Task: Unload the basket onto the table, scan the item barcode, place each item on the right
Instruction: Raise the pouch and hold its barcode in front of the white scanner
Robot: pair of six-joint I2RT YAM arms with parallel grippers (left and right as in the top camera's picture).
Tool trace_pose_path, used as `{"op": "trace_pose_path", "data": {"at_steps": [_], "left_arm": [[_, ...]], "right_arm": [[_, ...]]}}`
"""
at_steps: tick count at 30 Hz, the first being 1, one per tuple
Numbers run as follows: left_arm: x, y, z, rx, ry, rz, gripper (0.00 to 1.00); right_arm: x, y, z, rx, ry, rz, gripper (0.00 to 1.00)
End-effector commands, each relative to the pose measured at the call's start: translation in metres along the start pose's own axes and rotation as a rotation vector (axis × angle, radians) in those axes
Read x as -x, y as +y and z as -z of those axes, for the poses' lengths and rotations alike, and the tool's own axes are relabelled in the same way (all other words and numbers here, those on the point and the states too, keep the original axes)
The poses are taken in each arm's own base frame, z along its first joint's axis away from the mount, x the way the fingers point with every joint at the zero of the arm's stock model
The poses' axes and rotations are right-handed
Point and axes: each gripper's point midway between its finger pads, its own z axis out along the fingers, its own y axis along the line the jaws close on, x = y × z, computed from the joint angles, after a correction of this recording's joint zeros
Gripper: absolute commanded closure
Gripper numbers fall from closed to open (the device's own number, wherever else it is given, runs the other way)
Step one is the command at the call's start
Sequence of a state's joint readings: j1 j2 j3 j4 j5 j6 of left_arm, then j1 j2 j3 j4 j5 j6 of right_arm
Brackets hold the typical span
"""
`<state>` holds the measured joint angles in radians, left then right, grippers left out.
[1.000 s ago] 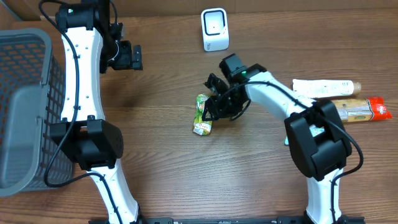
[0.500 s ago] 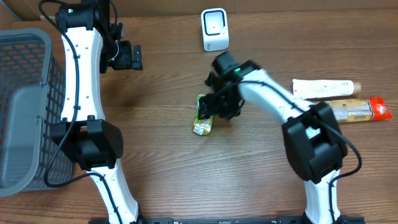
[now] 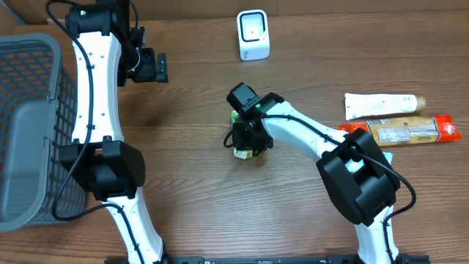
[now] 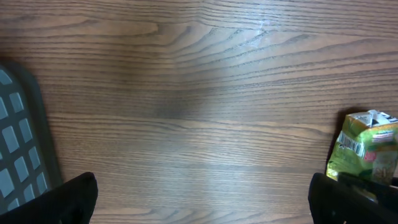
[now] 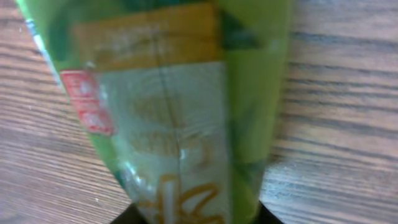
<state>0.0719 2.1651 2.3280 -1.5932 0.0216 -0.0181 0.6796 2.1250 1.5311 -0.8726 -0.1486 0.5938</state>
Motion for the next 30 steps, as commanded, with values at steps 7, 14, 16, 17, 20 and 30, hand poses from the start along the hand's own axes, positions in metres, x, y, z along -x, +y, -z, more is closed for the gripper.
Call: {"op": "trace_pose_path", "data": {"at_steps": [7, 14, 16, 17, 20, 30], "left_arm": [[0.000, -0.002, -0.004, 0.002, 0.010, -0.025, 0.00], [0.000, -0.002, -0.004, 0.002, 0.010, -0.025, 0.00], [0.000, -0.002, -0.004, 0.002, 0.010, -0.025, 0.00], [0.000, -0.002, -0.004, 0.002, 0.010, -0.025, 0.00], [0.000, -0.002, -0.004, 0.002, 0.010, -0.025, 0.00], [0.000, -0.002, -0.004, 0.002, 0.010, -0.025, 0.00]], "right_arm": [[0.002, 0.023, 0.022, 0.115, 0.010, 0.183, 0.85], [-0.003, 0.071, 0.087, 0.524, 0.048, 0.442, 0.86], [-0.001, 0.073, 0.111, 0.651, 0.046, 0.466, 0.90], [0.000, 0.072, 0.126, 0.725, 0.044, 0.479, 0.91], [0.006, 0.064, 0.163, 0.921, 0.024, 0.509, 0.91], [0.038, 0.024, 0.203, 1.094, -0.083, 0.468, 0.96]]}}
